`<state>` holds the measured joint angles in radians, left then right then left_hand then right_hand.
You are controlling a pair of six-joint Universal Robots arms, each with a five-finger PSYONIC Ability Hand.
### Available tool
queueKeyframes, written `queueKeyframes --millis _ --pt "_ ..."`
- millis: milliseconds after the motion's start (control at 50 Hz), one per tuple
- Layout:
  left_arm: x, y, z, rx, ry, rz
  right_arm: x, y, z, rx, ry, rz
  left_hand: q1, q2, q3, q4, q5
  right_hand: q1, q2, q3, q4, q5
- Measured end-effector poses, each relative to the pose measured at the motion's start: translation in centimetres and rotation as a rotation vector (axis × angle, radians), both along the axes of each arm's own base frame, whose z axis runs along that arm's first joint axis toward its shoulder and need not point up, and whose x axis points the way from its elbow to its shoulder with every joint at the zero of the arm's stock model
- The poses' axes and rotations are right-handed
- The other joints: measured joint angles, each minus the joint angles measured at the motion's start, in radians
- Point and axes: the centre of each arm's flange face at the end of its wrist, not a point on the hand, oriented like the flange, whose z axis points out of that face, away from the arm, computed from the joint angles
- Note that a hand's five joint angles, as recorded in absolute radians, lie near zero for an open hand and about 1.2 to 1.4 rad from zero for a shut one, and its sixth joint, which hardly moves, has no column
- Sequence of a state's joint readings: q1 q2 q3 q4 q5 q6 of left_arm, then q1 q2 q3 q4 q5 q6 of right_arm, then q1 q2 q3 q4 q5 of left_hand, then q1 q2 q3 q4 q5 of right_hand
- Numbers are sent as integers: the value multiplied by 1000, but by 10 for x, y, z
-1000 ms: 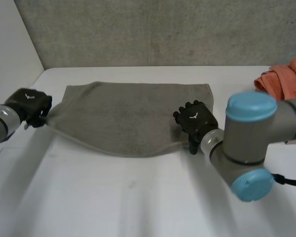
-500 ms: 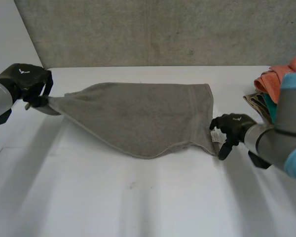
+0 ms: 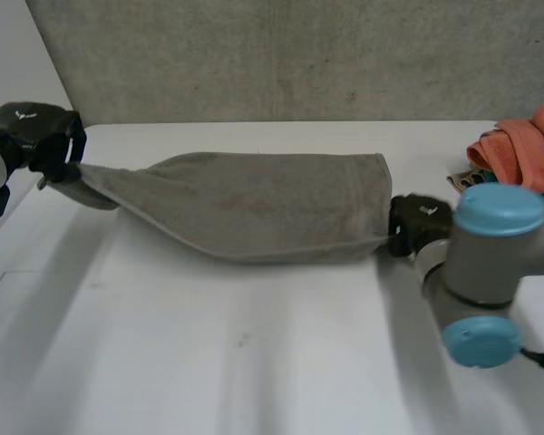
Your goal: Fold the laundry.
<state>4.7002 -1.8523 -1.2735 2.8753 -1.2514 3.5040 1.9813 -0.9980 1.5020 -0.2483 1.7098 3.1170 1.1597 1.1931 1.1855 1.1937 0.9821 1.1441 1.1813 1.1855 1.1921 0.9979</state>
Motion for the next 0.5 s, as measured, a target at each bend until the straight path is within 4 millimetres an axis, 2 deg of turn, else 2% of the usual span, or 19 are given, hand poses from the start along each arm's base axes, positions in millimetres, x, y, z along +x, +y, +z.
queueKeyframes --millis 100,140,180,220,280,320,400,460,500 --pt "8 13 -13 90 -39 3 -25 8 38 -68 264 124 0 0 0 0 0 0 0 0 0 0" --pt "11 25 -23 168 -87 -14 -42 22 45 -45 474 219 0 0 0 0 0 0 0 0 0 3" --pt "13 36 -32 238 -132 -38 -52 30 46 -14 586 272 0 0 0 0 0 0 0 0 0 5" --pt "15 52 -45 340 -196 -87 -72 50 45 77 800 398 0 0 0 0 0 0 0 2 4 5" --pt "16 76 -61 480 -277 -179 -87 70 44 164 953 524 0 0 0 0 0 0 0 2 4 11" --pt "14 88 -69 549 -313 -243 -90 77 43 186 992 565 0 0 0 0 0 0 0 2 4 17" --pt "9 97 -83 624 -351 -330 -85 79 41 175 998 578 0 0 0 0 0 0 0 2 4 23" --pt "4 90 -92 627 -368 -341 -77 73 37 153 976 566 0 0 0 0 0 0 0 2 4 23" --pt "1 77 -95 597 -387 -318 -71 64 33 133 959 551 0 0 0 0 0 0 0 2 4 23"
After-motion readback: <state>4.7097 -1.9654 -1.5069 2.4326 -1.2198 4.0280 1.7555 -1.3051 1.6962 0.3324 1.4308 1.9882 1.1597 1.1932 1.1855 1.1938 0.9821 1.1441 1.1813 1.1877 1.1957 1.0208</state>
